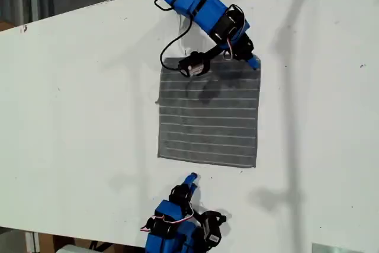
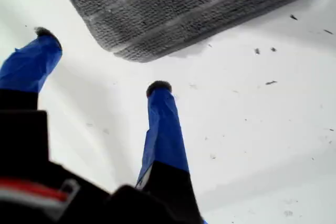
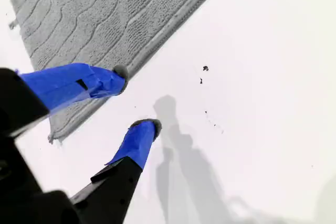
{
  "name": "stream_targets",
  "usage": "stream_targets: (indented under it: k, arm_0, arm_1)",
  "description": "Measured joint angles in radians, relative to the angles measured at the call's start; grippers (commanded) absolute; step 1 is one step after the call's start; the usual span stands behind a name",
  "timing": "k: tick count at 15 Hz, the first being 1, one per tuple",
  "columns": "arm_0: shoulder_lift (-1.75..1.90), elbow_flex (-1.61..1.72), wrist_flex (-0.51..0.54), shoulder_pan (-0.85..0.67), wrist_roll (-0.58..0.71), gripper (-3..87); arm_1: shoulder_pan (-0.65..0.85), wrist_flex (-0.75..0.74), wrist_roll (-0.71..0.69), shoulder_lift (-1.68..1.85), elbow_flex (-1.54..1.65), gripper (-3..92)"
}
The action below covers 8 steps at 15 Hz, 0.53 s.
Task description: Grasp corners of a square towel and fold twice.
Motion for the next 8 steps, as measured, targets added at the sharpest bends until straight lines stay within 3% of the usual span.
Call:
stream_targets:
  k: [5, 8]
  arm_0:
    - [-0.008, 0.040, -0.069, 0.043, -0.023, 15.5]
    - [-0.023, 0.040, -0.091, 0.049, -0.023, 15.3]
  arm_1:
    - [0.003, -0.080, -0.012, -0.098, -0.005, 36.1]
    - [0.020, -0.164, -0.044, -0.160, -0.005, 24.9]
